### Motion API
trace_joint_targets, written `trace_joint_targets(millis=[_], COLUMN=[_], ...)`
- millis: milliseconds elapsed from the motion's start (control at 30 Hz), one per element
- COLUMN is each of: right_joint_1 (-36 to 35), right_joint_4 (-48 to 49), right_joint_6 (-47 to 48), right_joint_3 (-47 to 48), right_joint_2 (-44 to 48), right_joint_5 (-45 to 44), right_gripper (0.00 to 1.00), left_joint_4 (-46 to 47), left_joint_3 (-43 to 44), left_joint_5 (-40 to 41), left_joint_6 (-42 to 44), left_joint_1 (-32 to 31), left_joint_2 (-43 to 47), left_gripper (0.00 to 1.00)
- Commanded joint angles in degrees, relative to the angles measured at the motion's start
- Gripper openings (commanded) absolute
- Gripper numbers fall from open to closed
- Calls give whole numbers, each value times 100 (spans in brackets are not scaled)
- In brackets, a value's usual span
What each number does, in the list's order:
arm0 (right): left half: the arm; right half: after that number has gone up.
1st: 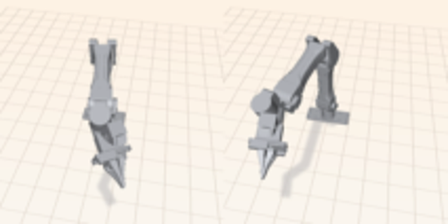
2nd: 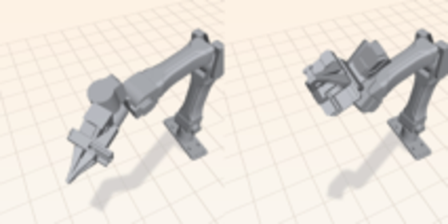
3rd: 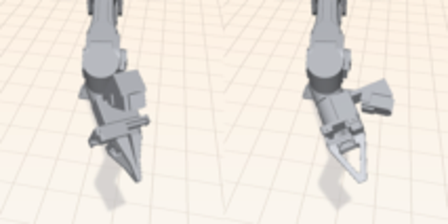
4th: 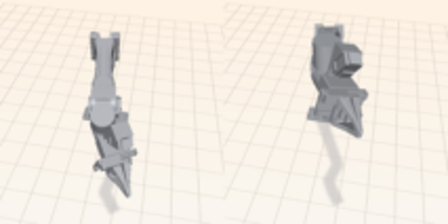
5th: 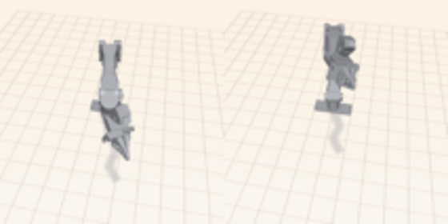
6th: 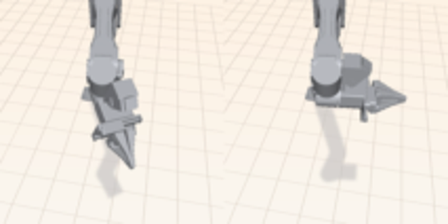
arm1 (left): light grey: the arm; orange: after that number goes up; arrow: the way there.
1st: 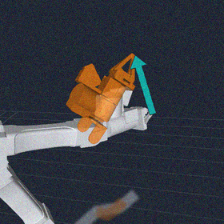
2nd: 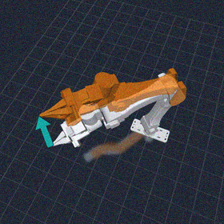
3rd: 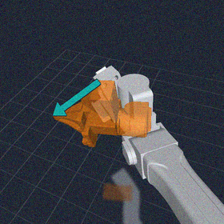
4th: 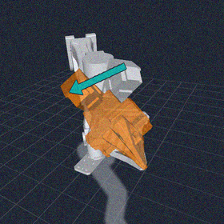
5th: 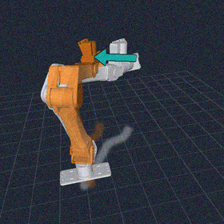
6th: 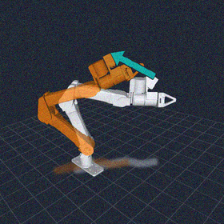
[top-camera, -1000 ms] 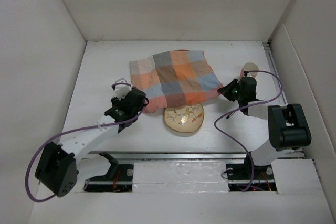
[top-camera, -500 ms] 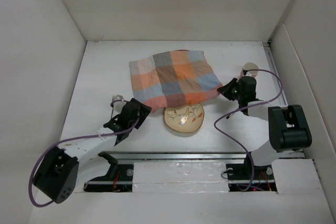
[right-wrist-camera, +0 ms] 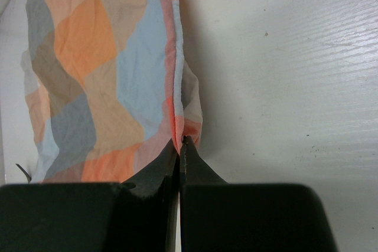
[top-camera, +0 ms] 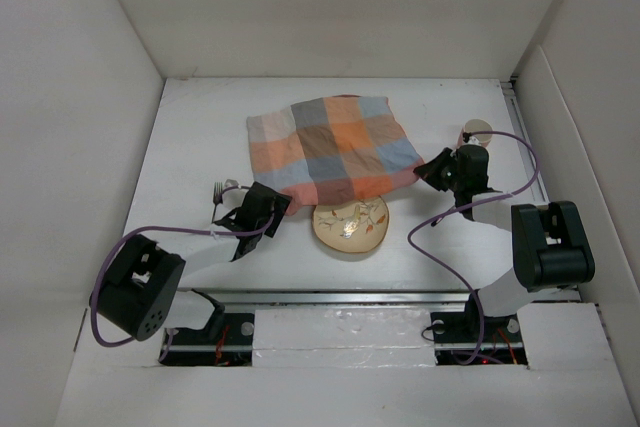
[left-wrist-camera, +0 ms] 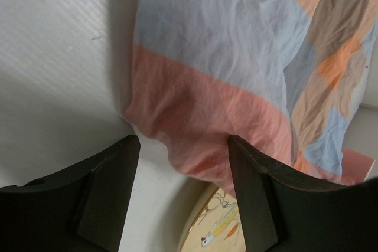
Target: Set the dinner table for one person
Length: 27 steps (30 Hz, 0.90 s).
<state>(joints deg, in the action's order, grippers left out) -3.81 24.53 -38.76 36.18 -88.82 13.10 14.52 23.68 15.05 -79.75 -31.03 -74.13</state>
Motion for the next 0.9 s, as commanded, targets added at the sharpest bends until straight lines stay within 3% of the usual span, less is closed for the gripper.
trace_joint_targets(millis=[0,133,200,233,267,300,367,567,633,767,800,867], right_joint_1=[-32,-32,-32,-32,-32,-32,-32,-93,-93,-348,-531,-533], right_joint_4=[245,245,236,245,245,245,236,52,-297,-1255,-1980,-2179], right_joint_6=[115,132,132,132,150,150,150,124,79,281,551,711], right_joint_3=[152,152,152,161,152,152,170,668,1134,2934,4217,4604], right_joint_2=[180,198,189,189,198,189,241,461,610,769,752,752], right_joint_5=[17,34,43,43,52,61,78,166,219,140,-69,-97], right_gripper=[0,0,0,0,0,0,0,0,0,0,0,0], left_joint_4=[129,331,551,604,674,753,737,491,263,-412,-972,-1143], left_joint_3=[198,303,321,321,321,295,304,759,1671,3849,5351,5827], left_joint_5=[95,103,121,130,121,60,-89,-11,59,77,86,16], left_joint_6=[-15,-50,81,108,204,335,512,1530,2178,3332,3725,4043], left_joint_1=[44,44,96,166,219,289,544,1273,1432,1678,1679,1679], left_joint_2=[-365,-778,-849,-910,-928,-937,-867,389,592,269,-150,-276], left_gripper=[61,62,54,48,24,11,0,0,0,0,0,0])
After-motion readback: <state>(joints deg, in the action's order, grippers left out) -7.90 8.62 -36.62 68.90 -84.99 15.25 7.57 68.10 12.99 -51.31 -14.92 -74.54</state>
